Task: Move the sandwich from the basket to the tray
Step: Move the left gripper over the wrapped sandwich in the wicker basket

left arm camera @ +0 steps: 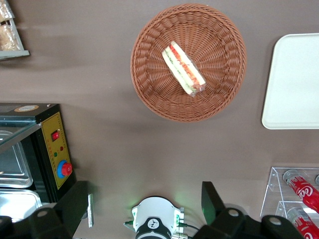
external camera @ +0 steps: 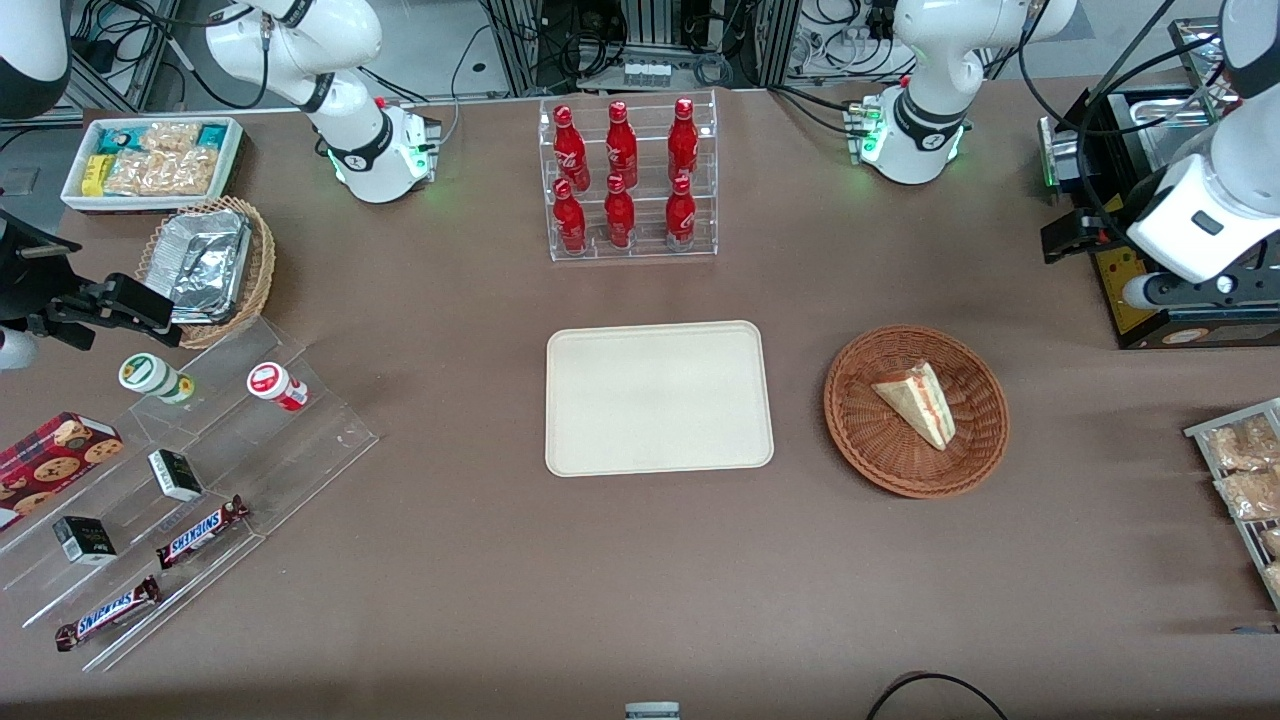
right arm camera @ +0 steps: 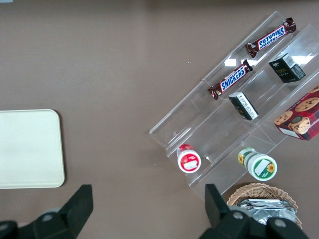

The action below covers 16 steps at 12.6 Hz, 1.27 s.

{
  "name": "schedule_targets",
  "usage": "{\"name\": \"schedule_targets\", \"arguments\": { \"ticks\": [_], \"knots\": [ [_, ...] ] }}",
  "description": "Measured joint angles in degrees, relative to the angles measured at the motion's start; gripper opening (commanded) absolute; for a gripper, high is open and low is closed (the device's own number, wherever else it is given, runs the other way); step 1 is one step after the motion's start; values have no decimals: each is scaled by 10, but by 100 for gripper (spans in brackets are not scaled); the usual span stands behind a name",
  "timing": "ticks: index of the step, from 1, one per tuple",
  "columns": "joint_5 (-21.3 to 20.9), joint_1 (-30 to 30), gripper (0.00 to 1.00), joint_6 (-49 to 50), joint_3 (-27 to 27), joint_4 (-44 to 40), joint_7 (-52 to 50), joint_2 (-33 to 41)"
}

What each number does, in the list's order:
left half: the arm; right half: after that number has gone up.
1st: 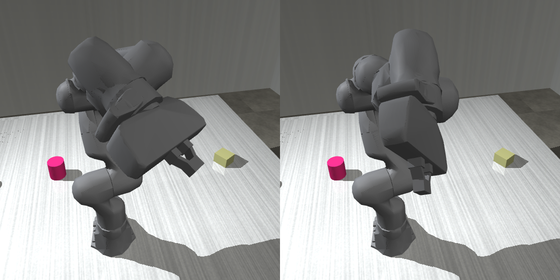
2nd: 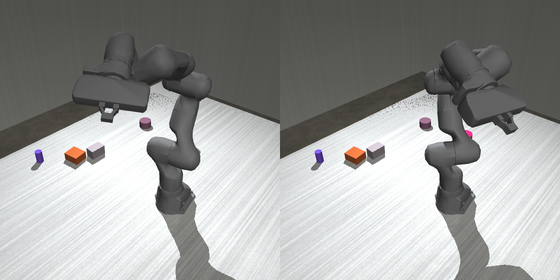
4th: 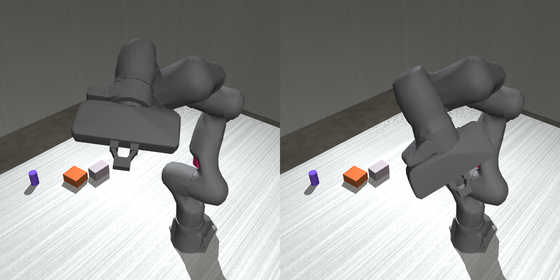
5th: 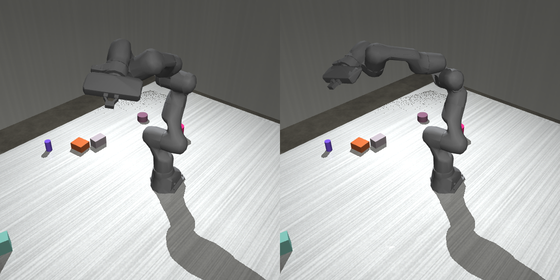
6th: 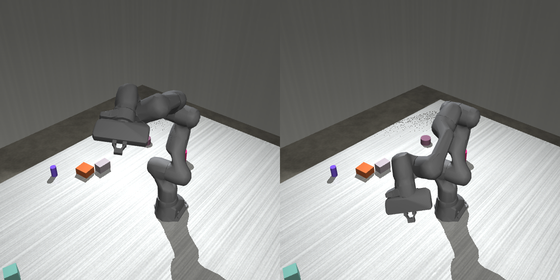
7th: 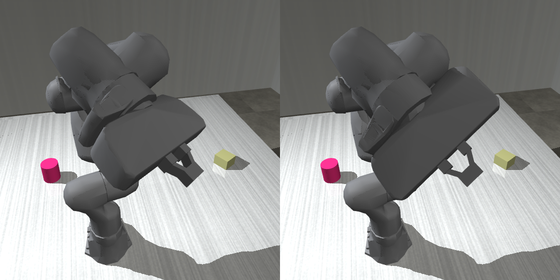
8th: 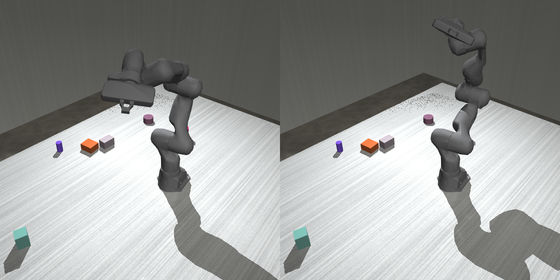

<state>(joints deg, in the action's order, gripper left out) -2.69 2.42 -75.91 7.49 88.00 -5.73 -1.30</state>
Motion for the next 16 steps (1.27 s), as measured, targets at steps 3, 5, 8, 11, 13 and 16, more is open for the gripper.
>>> {"name": "schedule_targets", "arguments": {
  "ticks": [3, 5, 8, 11, 13, 16],
  "knots": [
    [0, 5, 100, 0, -1, 0, 0, 0],
    [0, 5, 100, -1, 0, 5, 0, -9],
    [0, 4, 100, -43, 4, 33, -1, -42],
    [0, -4, 100, -134, 8, 106, -24, -57],
    [0, -13, 100, -202, 10, 162, -49, -59],
    [0, -16, 100, -282, 14, 223, -63, -60]
  ]
}}
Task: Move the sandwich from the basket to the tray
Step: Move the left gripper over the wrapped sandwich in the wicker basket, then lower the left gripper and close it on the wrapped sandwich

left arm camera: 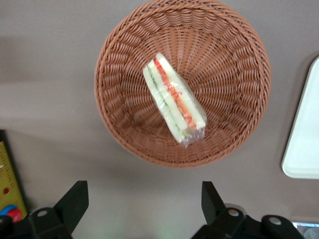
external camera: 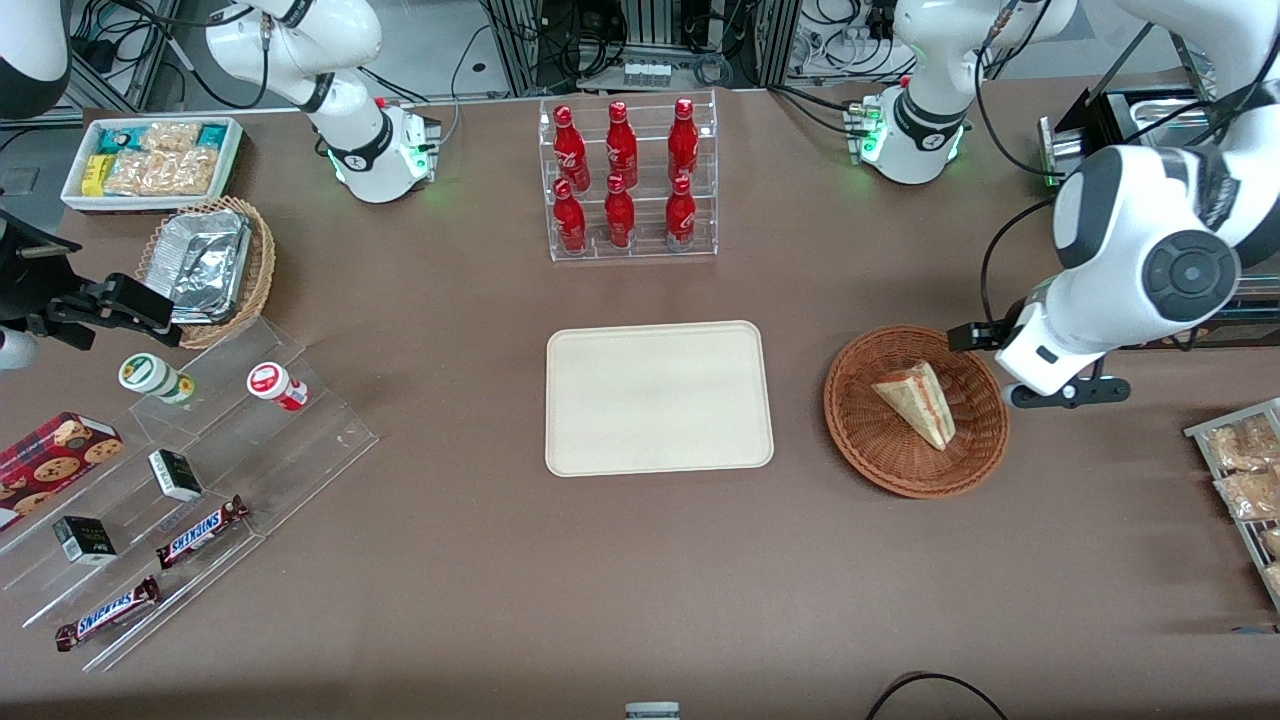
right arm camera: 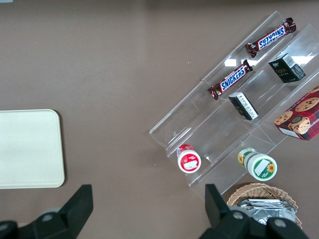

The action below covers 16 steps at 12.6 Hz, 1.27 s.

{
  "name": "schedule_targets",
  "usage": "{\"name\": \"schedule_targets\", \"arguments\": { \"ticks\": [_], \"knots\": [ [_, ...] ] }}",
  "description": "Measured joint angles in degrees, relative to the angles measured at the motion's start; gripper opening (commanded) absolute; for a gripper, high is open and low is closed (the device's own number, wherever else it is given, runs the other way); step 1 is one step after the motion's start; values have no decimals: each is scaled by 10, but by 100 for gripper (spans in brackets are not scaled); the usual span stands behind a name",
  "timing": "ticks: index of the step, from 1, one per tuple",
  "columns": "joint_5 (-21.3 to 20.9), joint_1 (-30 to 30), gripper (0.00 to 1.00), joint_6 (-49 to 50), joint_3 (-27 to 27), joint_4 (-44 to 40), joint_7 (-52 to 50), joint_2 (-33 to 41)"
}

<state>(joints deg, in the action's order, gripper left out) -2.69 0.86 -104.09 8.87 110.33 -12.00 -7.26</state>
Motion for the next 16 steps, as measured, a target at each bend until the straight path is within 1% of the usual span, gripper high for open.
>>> {"name": "schedule_targets", "arguments": {
  "ticks": [3, 7, 12, 14, 16],
  "knots": [
    [0, 0, 100, -80, 1, 54, -55, 0],
    [0, -1, 100, -161, 18, 104, -213, 0],
    [0, -1, 100, -244, 28, 144, -377, 0],
    [0, -1, 100, -253, 34, 154, -411, -2],
    [0, -1, 100, -268, 36, 158, -421, -11]
  ]
}}
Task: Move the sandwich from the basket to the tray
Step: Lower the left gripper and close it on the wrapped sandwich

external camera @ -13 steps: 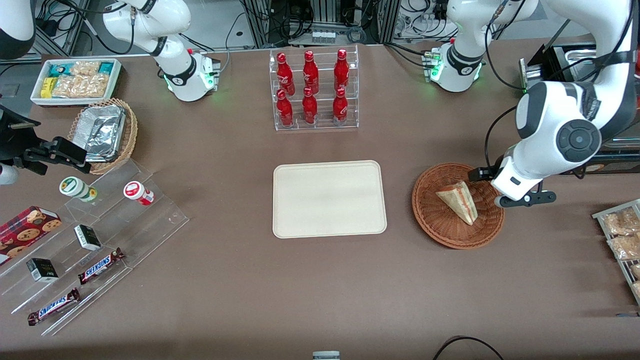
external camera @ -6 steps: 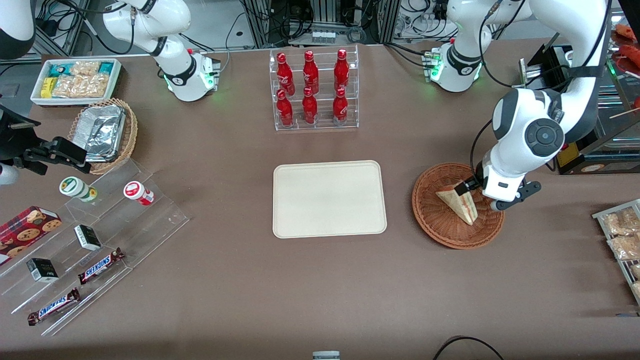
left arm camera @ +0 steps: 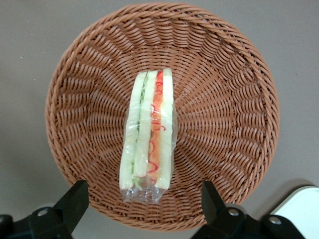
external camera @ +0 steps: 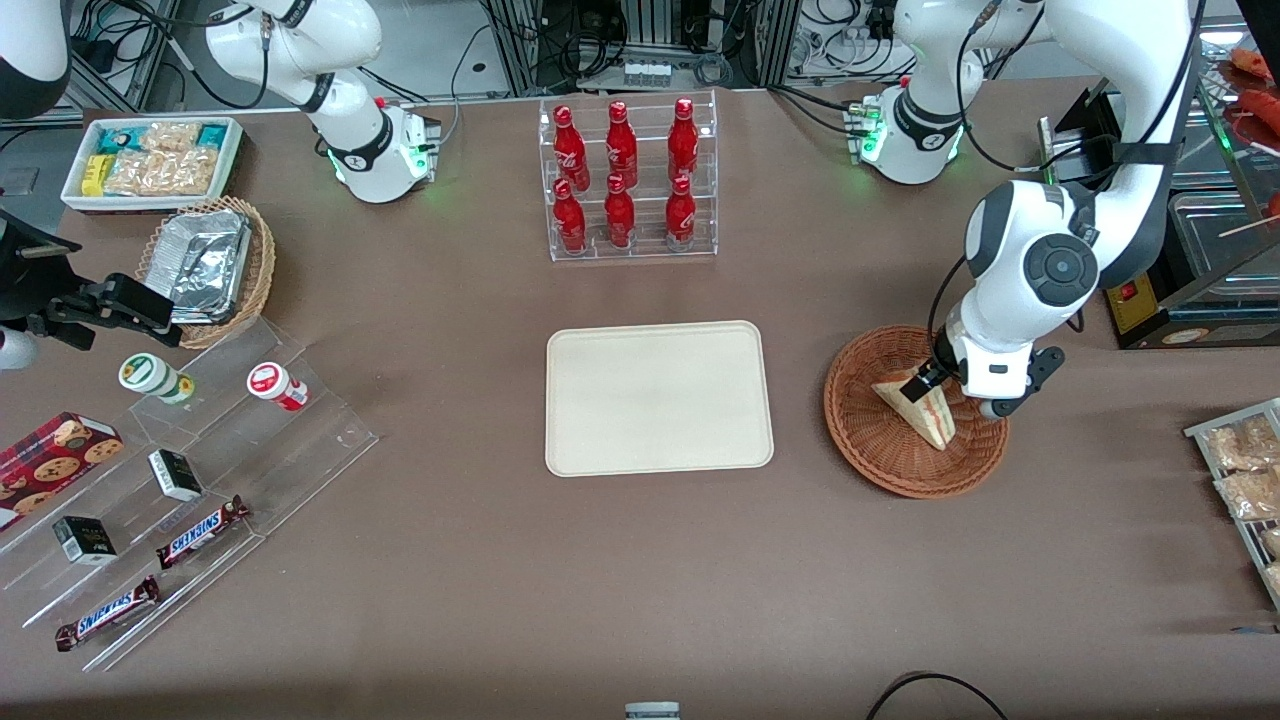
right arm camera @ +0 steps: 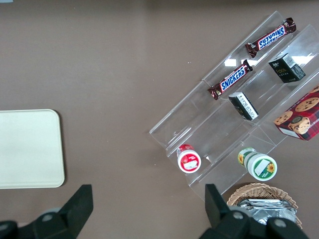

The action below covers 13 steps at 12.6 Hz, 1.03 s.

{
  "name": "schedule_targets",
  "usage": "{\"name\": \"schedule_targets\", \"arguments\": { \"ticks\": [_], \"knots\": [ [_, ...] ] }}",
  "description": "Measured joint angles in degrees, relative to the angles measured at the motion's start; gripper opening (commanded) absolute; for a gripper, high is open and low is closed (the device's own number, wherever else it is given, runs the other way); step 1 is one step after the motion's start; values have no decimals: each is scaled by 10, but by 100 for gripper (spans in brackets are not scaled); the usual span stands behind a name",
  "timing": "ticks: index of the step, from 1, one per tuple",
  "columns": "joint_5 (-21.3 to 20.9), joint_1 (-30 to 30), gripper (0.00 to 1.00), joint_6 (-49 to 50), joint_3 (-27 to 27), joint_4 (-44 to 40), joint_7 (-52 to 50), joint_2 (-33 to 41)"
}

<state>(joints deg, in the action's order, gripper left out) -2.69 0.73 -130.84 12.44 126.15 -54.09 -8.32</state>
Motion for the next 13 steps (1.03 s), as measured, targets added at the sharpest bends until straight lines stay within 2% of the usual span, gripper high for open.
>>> {"name": "schedule_targets", "arguments": {
  "ticks": [7, 8, 10, 12, 13],
  "knots": [
    [0, 0, 100, -24, 0, 2, -4, -46],
    [0, 0, 92, -26, 0, 2, -4, -50],
    [-2, 0, 43, -28, 0, 2, -4, -56],
    [-6, 0, 18, -29, 0, 2, -4, -58],
    [-7, 0, 16, -30, 0, 2, -4, -58]
  ]
}}
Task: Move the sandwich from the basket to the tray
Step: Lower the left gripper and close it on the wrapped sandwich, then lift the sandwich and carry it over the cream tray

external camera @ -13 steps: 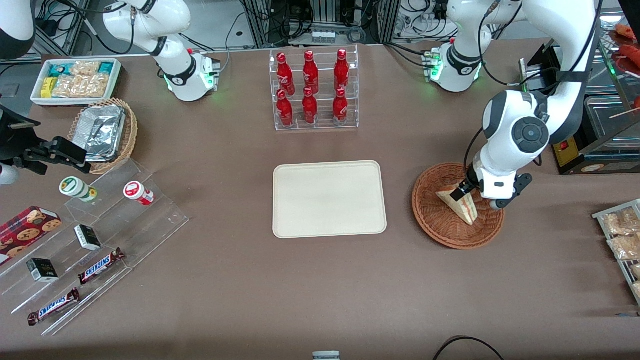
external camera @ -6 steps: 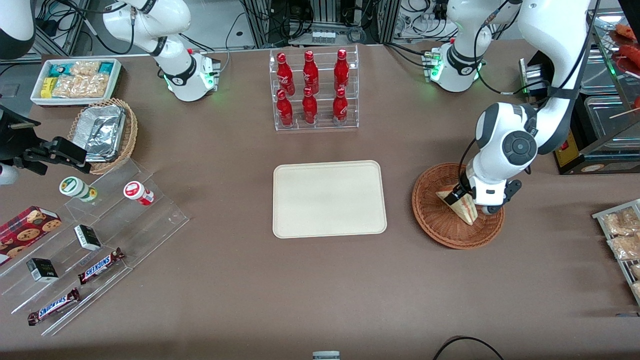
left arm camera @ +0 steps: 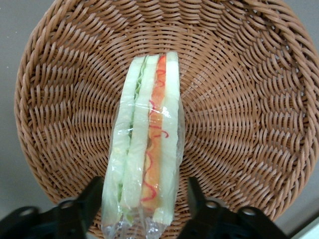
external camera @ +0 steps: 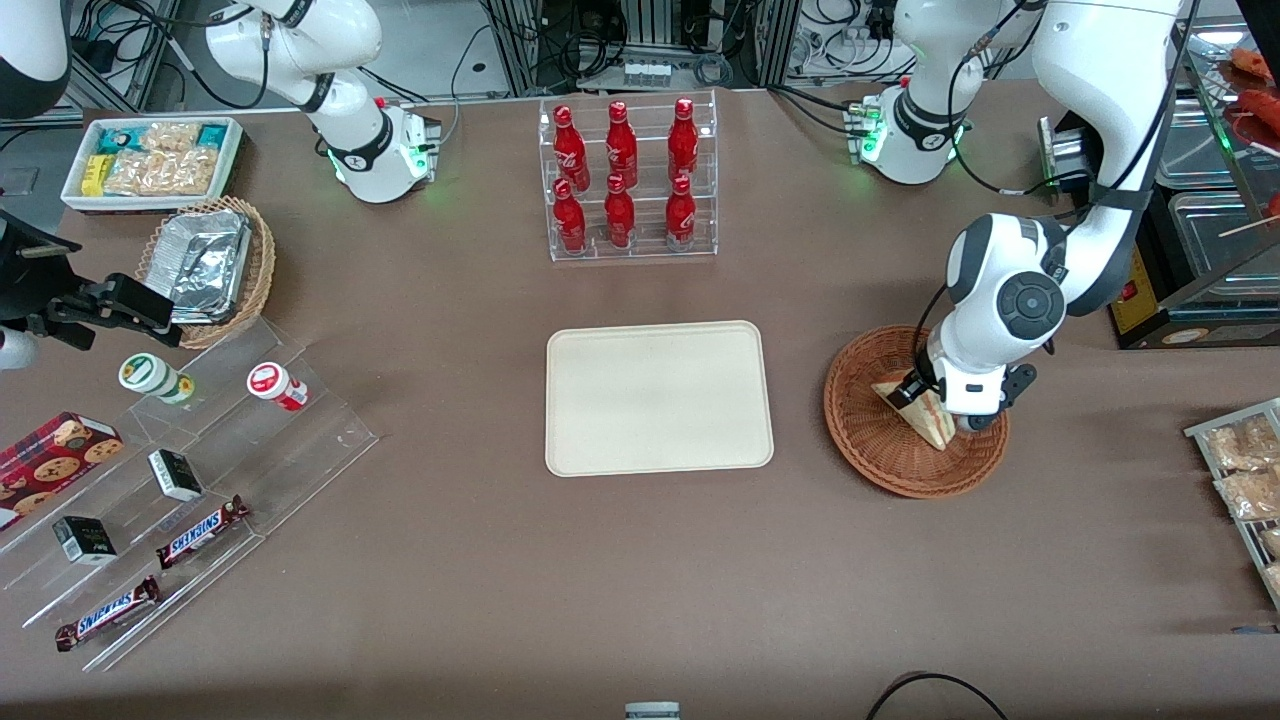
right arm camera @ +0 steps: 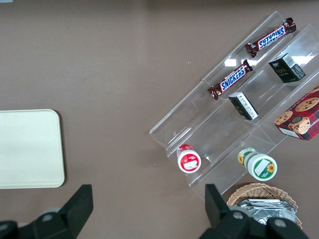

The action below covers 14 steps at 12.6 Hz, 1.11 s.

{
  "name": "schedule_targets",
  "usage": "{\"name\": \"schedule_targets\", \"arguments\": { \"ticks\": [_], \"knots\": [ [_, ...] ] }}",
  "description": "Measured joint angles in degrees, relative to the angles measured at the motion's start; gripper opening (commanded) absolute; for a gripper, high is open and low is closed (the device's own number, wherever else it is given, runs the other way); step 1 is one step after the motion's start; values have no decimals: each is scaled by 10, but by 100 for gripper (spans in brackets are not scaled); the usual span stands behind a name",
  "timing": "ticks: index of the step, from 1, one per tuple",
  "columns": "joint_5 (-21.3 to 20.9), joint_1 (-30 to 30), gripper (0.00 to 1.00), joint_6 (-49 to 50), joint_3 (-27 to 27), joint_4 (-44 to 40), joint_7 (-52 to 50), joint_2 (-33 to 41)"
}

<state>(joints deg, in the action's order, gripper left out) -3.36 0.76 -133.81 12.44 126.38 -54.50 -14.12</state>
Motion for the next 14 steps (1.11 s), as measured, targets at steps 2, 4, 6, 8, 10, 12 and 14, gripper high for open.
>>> {"name": "schedule_targets", "arguments": {
  "ticks": [2, 4, 6, 8, 10, 12, 14],
  "knots": [
    [-1, 0, 14, -1, 0, -1, 0, 1],
    [-8, 0, 14, 2, 0, -4, 0, 7],
    [-35, 0, 13, 46, 7, -24, 0, 18],
    [-43, -1, 12, 122, 25, -66, 0, 29],
    [-44, -1, 12, 183, 46, -114, 0, 32],
    [-44, -1, 11, 242, 75, -154, 33, 30],
    [-44, -2, 10, 287, 115, -190, 84, 16]
  ]
}}
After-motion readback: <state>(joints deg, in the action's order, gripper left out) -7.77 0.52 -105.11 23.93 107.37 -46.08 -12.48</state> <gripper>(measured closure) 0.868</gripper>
